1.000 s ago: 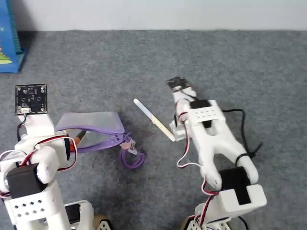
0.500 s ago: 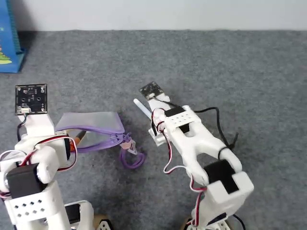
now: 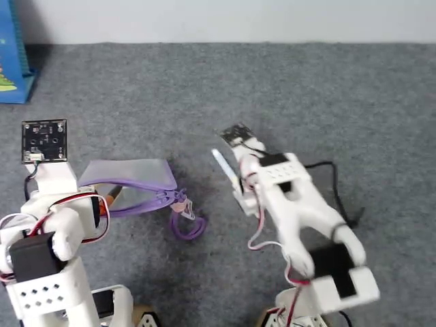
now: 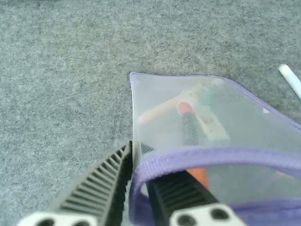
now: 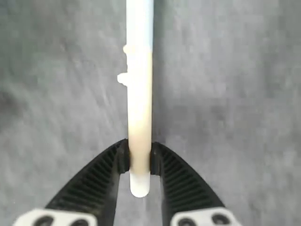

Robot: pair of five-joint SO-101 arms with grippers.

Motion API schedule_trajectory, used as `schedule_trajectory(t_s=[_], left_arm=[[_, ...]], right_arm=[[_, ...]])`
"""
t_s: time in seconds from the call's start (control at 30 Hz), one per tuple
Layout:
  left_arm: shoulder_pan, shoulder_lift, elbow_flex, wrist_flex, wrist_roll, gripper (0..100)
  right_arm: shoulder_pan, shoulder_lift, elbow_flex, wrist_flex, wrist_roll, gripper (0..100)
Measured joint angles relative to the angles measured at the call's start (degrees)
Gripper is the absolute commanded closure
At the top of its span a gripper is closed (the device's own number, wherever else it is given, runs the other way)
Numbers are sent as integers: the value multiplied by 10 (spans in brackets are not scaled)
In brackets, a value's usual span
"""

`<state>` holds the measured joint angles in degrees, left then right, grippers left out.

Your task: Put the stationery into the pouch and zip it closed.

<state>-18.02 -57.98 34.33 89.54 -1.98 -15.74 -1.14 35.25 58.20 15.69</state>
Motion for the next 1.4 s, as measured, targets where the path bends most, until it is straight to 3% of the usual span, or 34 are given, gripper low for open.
schedule_trajectory(t_s=[0.2,0.4,0.47,0.8,1.2,1.37,1.4], left_arm=[[0,0,0,0,0,987],[0,0,0,0,0,987],[0,0,0,0,0,987],[0,0,0,0,0,987],[0,-5,9,0,0,987],[0,-5,9,0,0,987],[0,-5,9,0,0,987]], right_arm=[[68,-141,105,56,69,984],[84,-239,142,95,84,729],[81,-258,142,97,76,694],[-8,-246,129,9,-11,779],[-35,79,-102,-16,-58,791],[-30,162,-159,-16,-59,995],[-28,162,-164,-16,-60,991]])
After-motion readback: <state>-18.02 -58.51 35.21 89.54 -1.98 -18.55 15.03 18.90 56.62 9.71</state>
